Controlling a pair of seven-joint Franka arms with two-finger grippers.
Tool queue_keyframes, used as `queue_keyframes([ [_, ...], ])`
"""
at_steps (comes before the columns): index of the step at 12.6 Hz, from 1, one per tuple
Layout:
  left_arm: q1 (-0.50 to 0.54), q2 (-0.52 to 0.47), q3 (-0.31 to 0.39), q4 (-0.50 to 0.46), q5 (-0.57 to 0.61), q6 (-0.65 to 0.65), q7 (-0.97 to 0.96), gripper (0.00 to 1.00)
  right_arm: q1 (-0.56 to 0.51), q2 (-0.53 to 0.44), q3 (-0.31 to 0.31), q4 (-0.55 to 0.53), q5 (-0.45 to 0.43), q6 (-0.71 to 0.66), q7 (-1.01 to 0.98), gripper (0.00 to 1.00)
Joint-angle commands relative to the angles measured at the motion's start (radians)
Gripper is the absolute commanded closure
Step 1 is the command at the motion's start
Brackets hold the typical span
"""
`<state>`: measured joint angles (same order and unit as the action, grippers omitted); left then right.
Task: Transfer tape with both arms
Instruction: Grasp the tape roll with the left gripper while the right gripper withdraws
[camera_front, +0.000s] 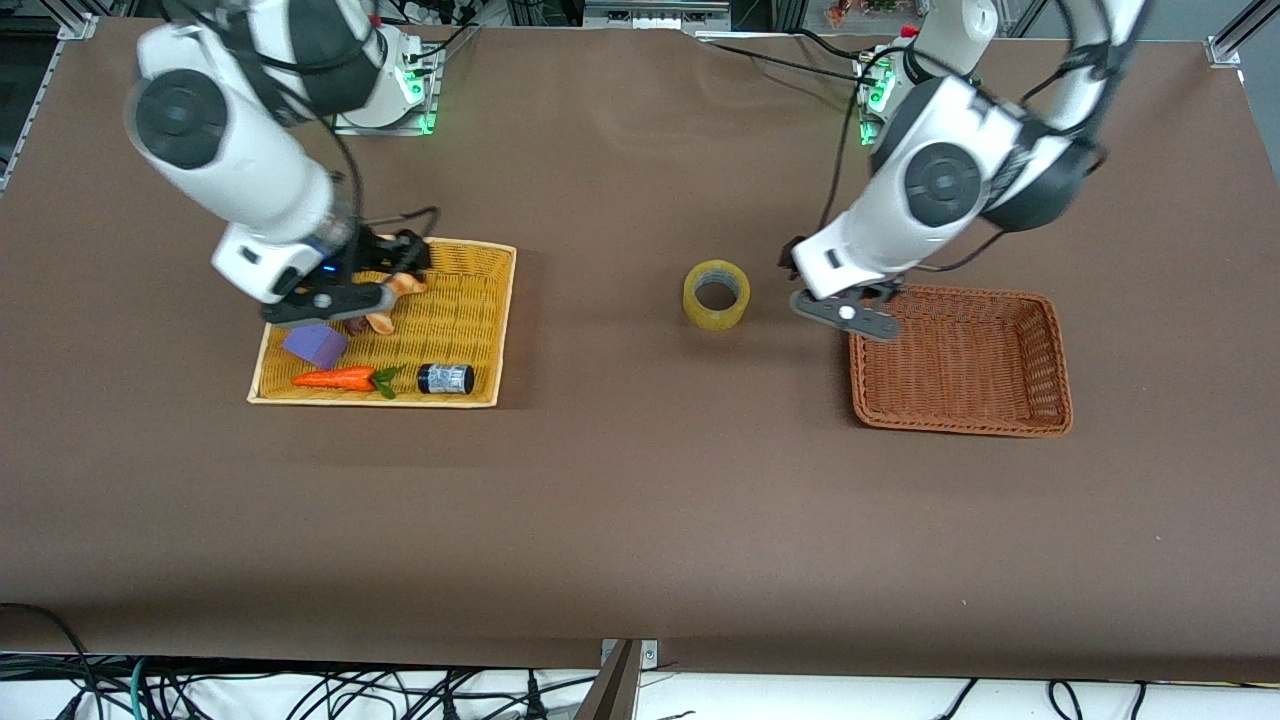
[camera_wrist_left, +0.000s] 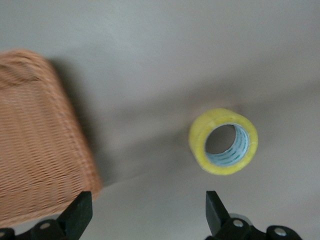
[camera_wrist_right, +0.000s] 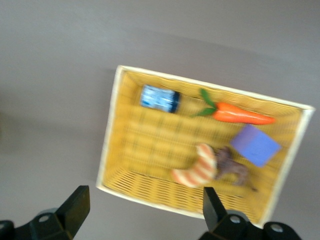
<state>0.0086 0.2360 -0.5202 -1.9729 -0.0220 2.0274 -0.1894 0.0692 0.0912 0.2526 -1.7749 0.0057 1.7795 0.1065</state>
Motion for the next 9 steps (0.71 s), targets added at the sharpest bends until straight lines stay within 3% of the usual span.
queue_keyframes([
  [1, 0.008, 0.066, -0.032, -0.093, -0.024, 0.158, -0.002, 0.0, -0.049, -0.088, -0.045, -0.04, 0.02, -0.057, -0.167, 0.0],
  [5, -0.074, 0.239, -0.031, -0.104, 0.011, 0.37, -0.062, 0.0, -0.049, -0.102, -0.067, -0.043, 0.019, -0.072, -0.212, 0.0],
  [8, -0.105, 0.319, -0.029, -0.101, 0.181, 0.425, -0.186, 0.02, -0.049, -0.102, -0.067, -0.044, 0.013, -0.074, -0.211, 0.0],
  [9, -0.107, 0.333, -0.029, -0.095, 0.289, 0.425, -0.191, 0.4, -0.049, -0.102, -0.067, -0.044, 0.013, -0.074, -0.212, 0.0],
])
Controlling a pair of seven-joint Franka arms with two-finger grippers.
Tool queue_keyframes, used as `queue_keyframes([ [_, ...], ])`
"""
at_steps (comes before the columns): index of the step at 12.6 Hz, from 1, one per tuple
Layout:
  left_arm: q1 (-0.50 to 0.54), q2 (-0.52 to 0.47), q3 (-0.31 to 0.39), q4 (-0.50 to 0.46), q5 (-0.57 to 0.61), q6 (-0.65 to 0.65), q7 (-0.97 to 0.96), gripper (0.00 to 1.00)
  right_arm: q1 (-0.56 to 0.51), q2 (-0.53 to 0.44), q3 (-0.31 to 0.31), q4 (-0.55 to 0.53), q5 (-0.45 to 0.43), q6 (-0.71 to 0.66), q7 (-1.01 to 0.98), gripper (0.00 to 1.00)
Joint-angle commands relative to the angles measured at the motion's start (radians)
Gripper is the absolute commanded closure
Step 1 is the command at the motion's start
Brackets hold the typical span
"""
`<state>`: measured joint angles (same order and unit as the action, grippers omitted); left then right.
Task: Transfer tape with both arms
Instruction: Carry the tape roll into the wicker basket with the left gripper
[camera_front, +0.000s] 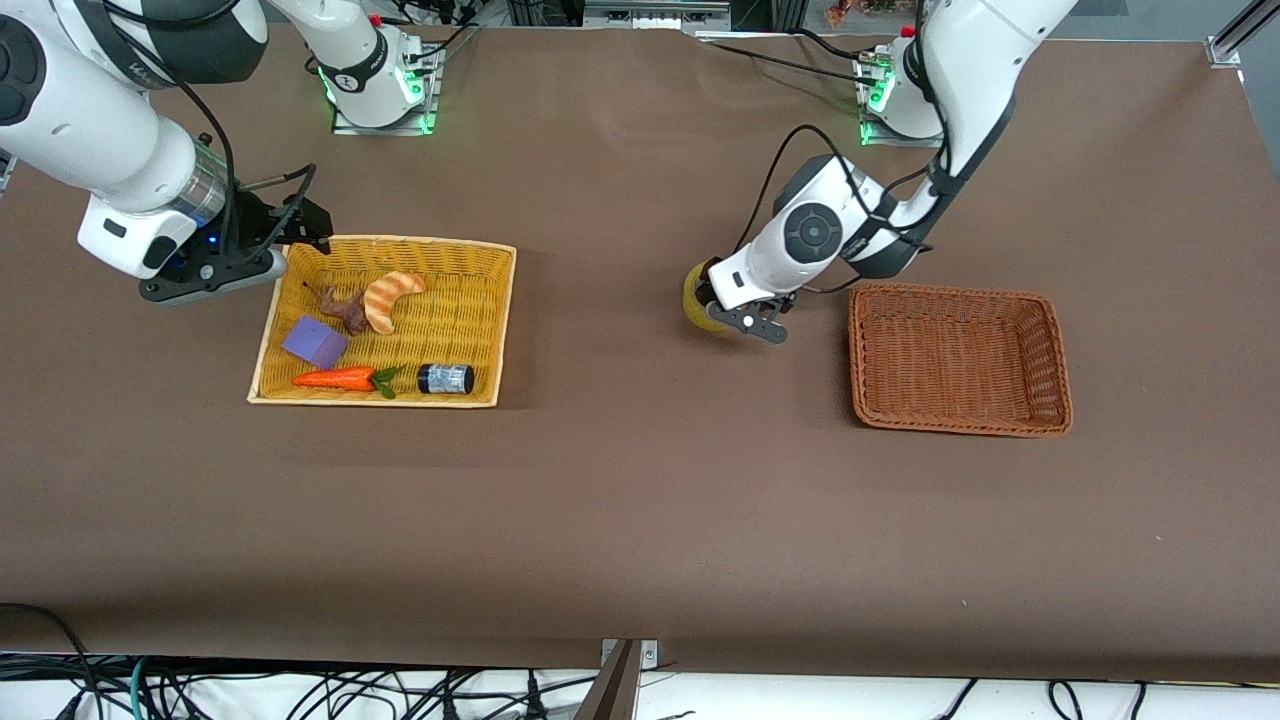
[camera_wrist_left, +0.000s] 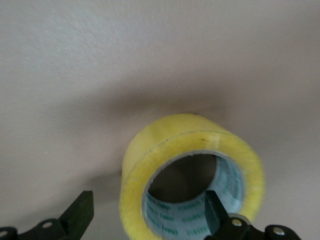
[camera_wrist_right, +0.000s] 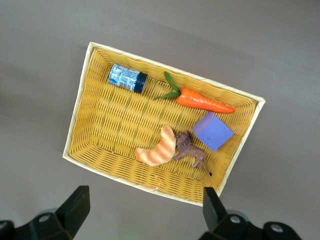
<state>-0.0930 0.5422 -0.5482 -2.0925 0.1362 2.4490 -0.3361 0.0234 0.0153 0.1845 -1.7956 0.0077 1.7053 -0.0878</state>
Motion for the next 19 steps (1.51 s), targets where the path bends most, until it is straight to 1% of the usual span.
queue_keyframes([
  [1, -0.001, 0.047, -0.001, 0.037, 0.176, 0.004, -0.066, 0.81, -0.003, -0.026, 0.001, -0.022, 0.011, 0.0, -0.018, 0.0],
  [2, -0.002, 0.05, 0.001, 0.038, 0.177, 0.004, -0.08, 0.97, -0.003, -0.028, 0.001, -0.022, 0.009, -0.001, -0.02, 0.0],
  [3, 0.008, 0.05, -0.001, 0.037, 0.18, 0.001, -0.077, 1.0, -0.003, -0.031, 0.0, -0.018, 0.005, -0.012, -0.021, 0.0],
  [5, 0.01, 0.045, -0.001, 0.04, 0.181, -0.002, -0.069, 1.0, -0.003, -0.038, -0.008, -0.01, -0.002, -0.026, -0.043, 0.0],
  [7, 0.019, 0.021, -0.001, 0.054, 0.181, -0.019, -0.075, 1.0, -0.003, -0.038, -0.036, -0.007, -0.006, -0.03, -0.059, 0.0],
  [8, 0.028, -0.032, -0.001, 0.057, 0.181, -0.075, -0.07, 1.0, -0.003, -0.04, -0.045, -0.004, -0.006, -0.039, -0.076, 0.0],
  [9, 0.056, -0.092, -0.006, 0.074, 0.181, -0.17, -0.069, 1.0, -0.003, -0.038, -0.049, -0.002, -0.006, -0.041, -0.078, 0.0],
  [10, 0.068, -0.132, -0.007, 0.11, 0.181, -0.27, -0.066, 1.0, -0.003, -0.037, -0.05, -0.002, -0.006, -0.041, -0.076, 0.0],
  [12, 0.087, -0.143, -0.006, 0.259, 0.18, -0.491, -0.029, 1.0, -0.002, -0.037, -0.05, -0.004, -0.006, -0.041, -0.075, 0.0],
  [13, 0.122, -0.137, -0.006, 0.34, 0.177, -0.592, 0.038, 1.0, -0.002, -0.037, -0.048, -0.004, -0.006, -0.041, -0.073, 0.0],
  [14, 0.181, -0.136, -0.004, 0.389, 0.175, -0.648, 0.152, 1.0, -0.002, -0.037, -0.049, -0.004, -0.006, -0.041, -0.073, 0.0],
  [15, 0.259, -0.134, -0.006, 0.409, 0.166, -0.653, 0.299, 1.0, -0.003, -0.037, -0.048, -0.004, -0.006, -0.042, -0.073, 0.0],
  [17, 0.355, -0.13, -0.003, 0.41, 0.148, -0.645, 0.527, 1.0, -0.003, -0.037, -0.048, -0.004, -0.006, -0.041, -0.075, 0.0],
  [18, 0.39, -0.117, -0.003, 0.41, 0.148, -0.644, 0.578, 1.0, -0.002, -0.037, -0.048, -0.004, -0.006, -0.041, -0.075, 0.0],
  [19, 0.401, -0.108, -0.001, 0.404, 0.158, -0.644, 0.6, 1.0, -0.003, -0.037, -0.048, -0.005, -0.006, -0.042, -0.075, 0.0],
])
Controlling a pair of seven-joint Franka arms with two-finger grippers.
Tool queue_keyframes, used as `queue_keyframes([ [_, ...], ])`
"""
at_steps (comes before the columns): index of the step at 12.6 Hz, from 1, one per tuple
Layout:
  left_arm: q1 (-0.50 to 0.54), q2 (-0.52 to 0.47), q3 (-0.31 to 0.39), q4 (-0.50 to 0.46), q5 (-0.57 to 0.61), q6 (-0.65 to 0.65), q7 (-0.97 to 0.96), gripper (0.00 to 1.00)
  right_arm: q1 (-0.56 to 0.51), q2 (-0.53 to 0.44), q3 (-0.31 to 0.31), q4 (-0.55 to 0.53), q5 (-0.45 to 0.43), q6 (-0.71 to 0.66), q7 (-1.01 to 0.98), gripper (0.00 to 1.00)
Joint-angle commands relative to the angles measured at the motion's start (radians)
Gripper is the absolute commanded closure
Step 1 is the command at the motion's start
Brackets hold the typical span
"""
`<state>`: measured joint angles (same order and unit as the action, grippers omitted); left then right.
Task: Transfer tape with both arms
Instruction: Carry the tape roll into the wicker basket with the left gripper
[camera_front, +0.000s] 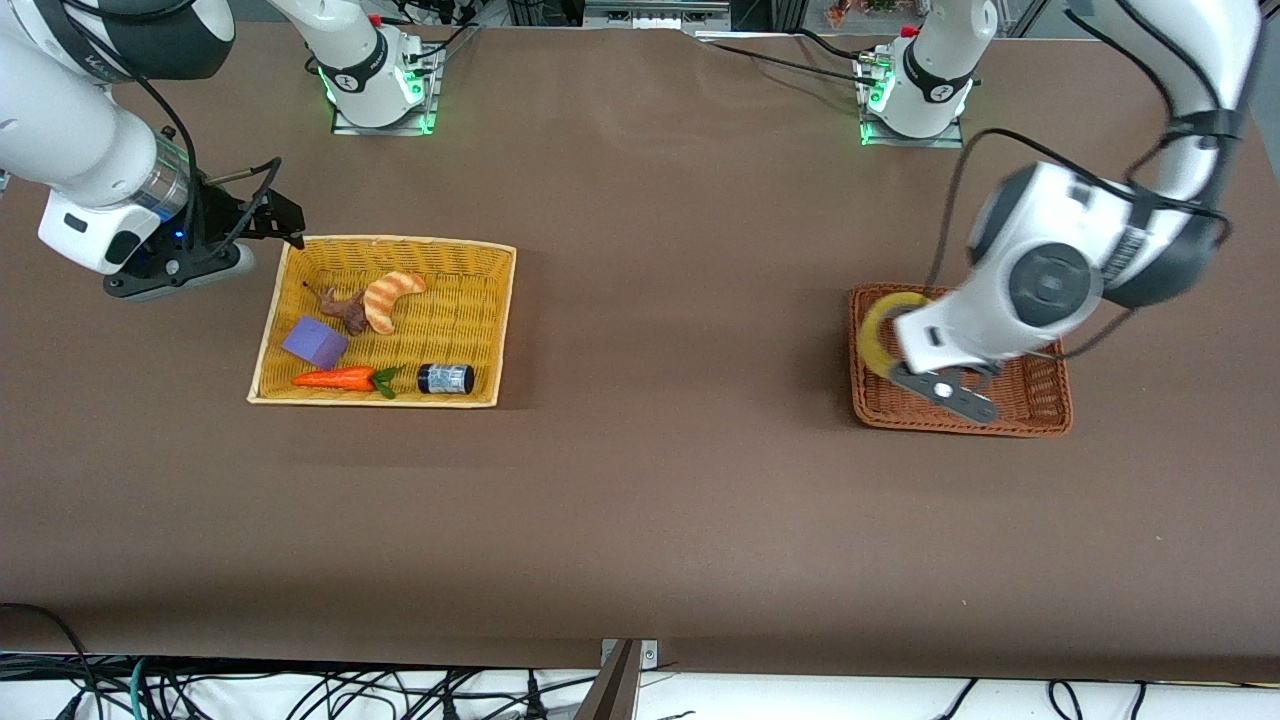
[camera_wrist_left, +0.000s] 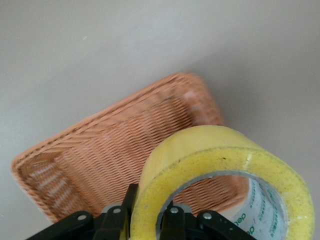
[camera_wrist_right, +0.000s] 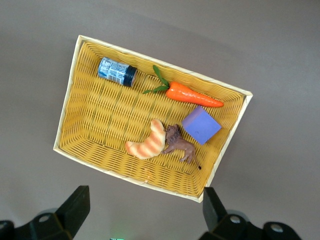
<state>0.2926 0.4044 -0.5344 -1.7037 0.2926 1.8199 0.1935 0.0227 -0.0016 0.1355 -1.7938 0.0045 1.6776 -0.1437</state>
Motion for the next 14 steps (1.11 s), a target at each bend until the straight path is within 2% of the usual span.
queue_keyframes([
  [1, 0.037, 0.042, -0.013, 0.004, 0.005, -0.013, 0.082, 1.0, -0.001, -0.02, 0.001, -0.007, -0.003, -0.013, -0.019, 0.0],
  [3, 0.078, 0.076, -0.012, 0.001, 0.016, 0.019, 0.101, 1.0, -0.001, -0.02, 0.001, -0.009, -0.003, -0.013, -0.017, 0.0],
  [7, 0.089, 0.145, -0.012, -0.031, 0.146, 0.065, 0.104, 1.0, -0.003, -0.018, 0.001, -0.009, -0.003, -0.013, -0.013, 0.0],
  [9, 0.118, 0.148, -0.012, -0.126, 0.152, 0.145, 0.104, 1.0, -0.003, -0.018, -0.001, -0.01, -0.001, -0.015, -0.013, 0.0],
  [11, 0.177, 0.148, -0.012, -0.224, 0.186, 0.301, 0.104, 0.96, -0.003, -0.017, -0.001, -0.012, -0.001, -0.015, -0.022, 0.0],
  [12, 0.181, 0.146, -0.013, -0.223, 0.209, 0.306, 0.104, 0.43, -0.003, -0.017, -0.001, -0.01, 0.0, -0.013, -0.022, 0.0],
  [13, 0.183, 0.137, -0.015, -0.217, 0.209, 0.3, 0.106, 0.0, -0.003, -0.017, -0.001, -0.01, 0.0, -0.013, -0.023, 0.0],
  [14, 0.18, 0.116, -0.024, -0.2, 0.208, 0.265, 0.104, 0.0, -0.003, -0.017, -0.001, -0.012, -0.001, -0.013, -0.027, 0.0],
])
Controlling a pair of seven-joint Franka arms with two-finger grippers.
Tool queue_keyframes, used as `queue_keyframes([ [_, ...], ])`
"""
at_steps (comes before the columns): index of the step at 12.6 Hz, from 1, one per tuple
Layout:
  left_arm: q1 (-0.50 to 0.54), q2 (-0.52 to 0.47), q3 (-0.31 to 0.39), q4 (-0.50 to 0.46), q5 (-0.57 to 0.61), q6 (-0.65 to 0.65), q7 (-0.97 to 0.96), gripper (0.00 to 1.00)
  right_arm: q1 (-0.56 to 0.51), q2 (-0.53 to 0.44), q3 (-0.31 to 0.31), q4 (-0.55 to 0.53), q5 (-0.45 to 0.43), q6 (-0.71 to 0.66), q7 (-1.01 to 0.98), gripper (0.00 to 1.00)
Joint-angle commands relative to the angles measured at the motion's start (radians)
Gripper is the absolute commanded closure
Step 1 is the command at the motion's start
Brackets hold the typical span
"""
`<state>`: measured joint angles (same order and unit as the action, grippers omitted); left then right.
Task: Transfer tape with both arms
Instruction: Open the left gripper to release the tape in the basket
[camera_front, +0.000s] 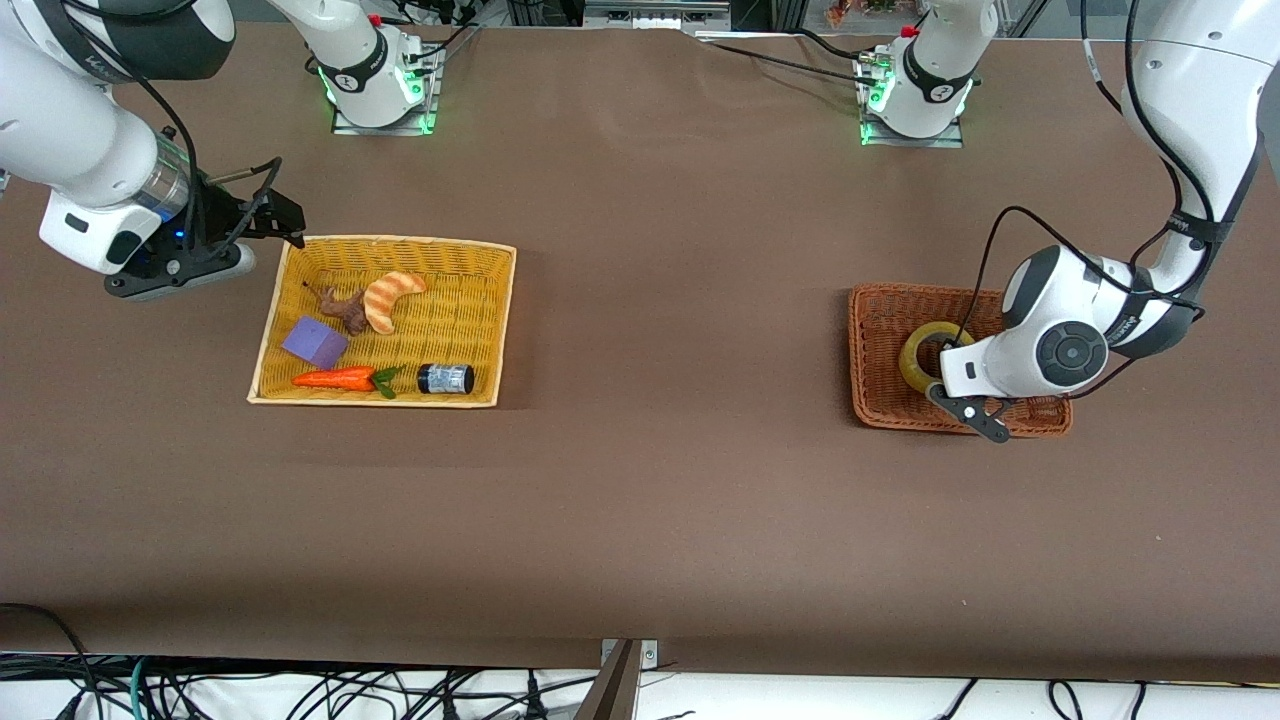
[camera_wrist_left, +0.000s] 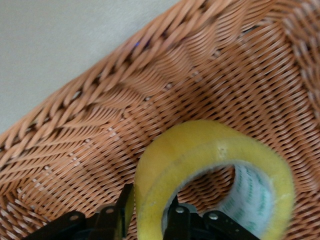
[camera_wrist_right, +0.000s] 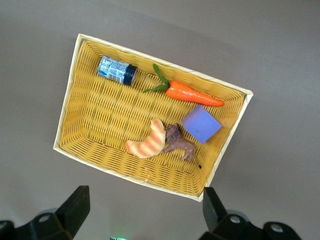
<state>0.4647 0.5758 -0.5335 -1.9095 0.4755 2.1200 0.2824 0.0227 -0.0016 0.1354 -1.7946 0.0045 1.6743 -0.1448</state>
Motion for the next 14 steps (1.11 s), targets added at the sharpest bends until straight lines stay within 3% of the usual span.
queue_keyframes([
  [1, 0.003, -0.085, -0.058, 0.03, 0.017, -0.078, 0.012, 0.0, -0.003, -0.017, 0.0, -0.011, -0.001, -0.01, -0.024, 0.0],
  [5, 0.006, -0.169, -0.195, 0.205, -0.008, -0.286, -0.015, 0.0, -0.003, -0.018, 0.0, -0.008, -0.003, -0.01, -0.088, 0.0],
  [8, 0.009, -0.175, -0.198, 0.45, -0.162, -0.469, -0.019, 0.0, -0.003, -0.018, 0.0, -0.005, -0.001, -0.002, -0.081, 0.0],
  [10, 0.018, -0.192, -0.182, 0.535, -0.251, -0.506, -0.02, 0.0, -0.003, -0.018, 0.0, -0.003, -0.001, -0.001, -0.081, 0.0],
  [12, -0.093, -0.29, -0.035, 0.53, -0.311, -0.506, -0.058, 0.0, -0.003, -0.02, -0.002, -0.002, -0.001, -0.004, -0.079, 0.0],
  [14, -0.28, -0.388, 0.235, 0.492, -0.408, -0.5, -0.222, 0.0, -0.003, -0.021, -0.008, 0.001, -0.001, -0.008, -0.079, 0.0],
])
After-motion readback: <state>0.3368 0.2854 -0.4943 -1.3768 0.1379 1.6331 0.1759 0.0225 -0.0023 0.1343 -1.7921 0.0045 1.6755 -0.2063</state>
